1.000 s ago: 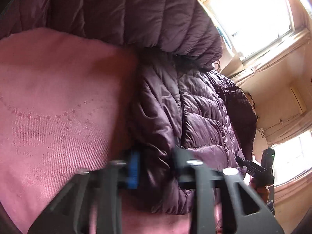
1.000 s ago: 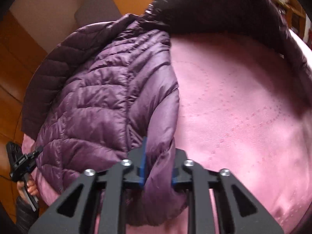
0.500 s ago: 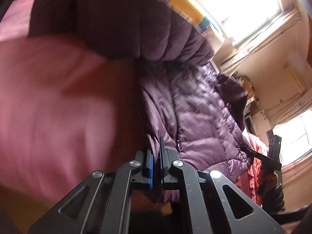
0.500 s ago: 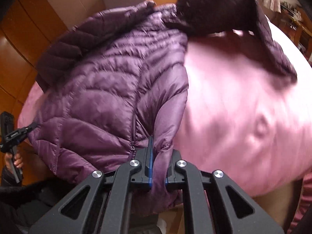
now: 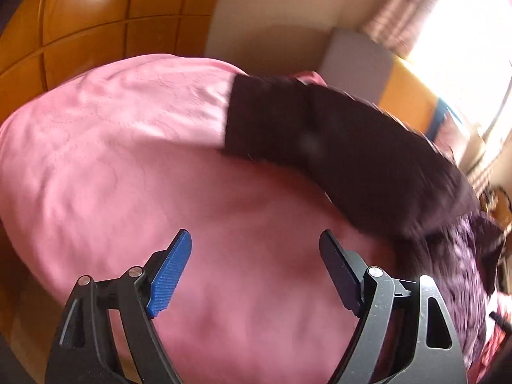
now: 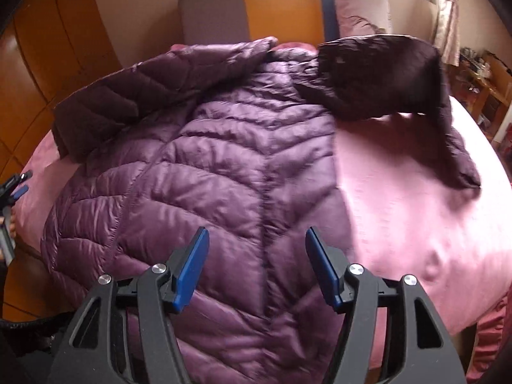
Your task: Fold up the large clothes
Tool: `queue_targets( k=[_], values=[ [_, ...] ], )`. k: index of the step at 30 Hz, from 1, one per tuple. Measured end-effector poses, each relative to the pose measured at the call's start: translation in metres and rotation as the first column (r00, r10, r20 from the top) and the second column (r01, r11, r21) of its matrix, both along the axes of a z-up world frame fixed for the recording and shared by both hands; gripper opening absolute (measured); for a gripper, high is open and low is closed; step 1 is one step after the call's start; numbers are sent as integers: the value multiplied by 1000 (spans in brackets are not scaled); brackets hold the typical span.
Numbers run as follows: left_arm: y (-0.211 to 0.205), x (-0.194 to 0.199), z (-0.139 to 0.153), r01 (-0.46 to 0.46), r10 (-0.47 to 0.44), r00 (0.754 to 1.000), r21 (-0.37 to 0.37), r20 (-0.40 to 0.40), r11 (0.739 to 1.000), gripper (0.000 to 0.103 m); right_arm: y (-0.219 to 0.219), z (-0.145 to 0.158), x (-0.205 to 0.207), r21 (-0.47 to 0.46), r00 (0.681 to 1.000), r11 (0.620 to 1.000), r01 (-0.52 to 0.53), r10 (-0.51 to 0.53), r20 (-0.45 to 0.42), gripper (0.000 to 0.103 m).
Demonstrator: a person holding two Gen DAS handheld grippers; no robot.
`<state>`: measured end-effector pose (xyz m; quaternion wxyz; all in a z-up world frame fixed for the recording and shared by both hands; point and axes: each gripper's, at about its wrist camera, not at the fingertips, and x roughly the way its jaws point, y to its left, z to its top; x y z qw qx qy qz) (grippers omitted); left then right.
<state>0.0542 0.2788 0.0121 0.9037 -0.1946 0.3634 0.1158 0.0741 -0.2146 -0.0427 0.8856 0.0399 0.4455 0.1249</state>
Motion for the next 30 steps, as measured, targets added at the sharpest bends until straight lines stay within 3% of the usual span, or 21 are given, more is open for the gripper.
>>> queue_targets(
  k=[6, 9, 15, 16, 17, 18, 19, 24, 30],
  values=[
    [56, 62, -11, -67, 68, 998, 12, -15, 998, 88, 67, -15, 25, 20, 996, 996, -86, 87, -38, 63],
    [72, 82, -21, -65, 65, 998, -45, -2, 997, 89, 95, -20, 39, -6, 992, 993, -119, 119, -47, 69],
    [83, 134, -43, -2, 6, 1000, -155, 27, 988, 90, 127, -18, 63, -26, 990, 990, -137, 136, -47, 69],
    [81, 138, -46, 9, -4, 1000, -169, 29, 986, 82, 130, -16, 66, -23, 989, 990, -142, 141, -44, 69],
    [80, 144, -49, 44, -39, 999, -198, 28, 979, 56, 134, -15, 70, -19, 988, 989, -147, 146, -39, 69],
    [78, 149, -51, 72, -71, 997, -209, 15, 975, 39, 138, -15, 75, -19, 988, 988, -152, 151, -33, 68],
    [73, 148, -50, 76, -77, 997, -187, 5, 979, 14, 142, -15, 80, -23, 987, 987, -157, 157, -27, 68],
    [78, 117, -37, 65, -55, 997, -193, 54, 979, 6, 168, -23, 125, -17, 983, 983, -180, 180, -28, 66],
    [116, 25, -1, -72, 111, 985, -267, 135, 961, 4, 209, -21, 196, -18, 985, 985, -173, 173, -7, 64]
  ],
)
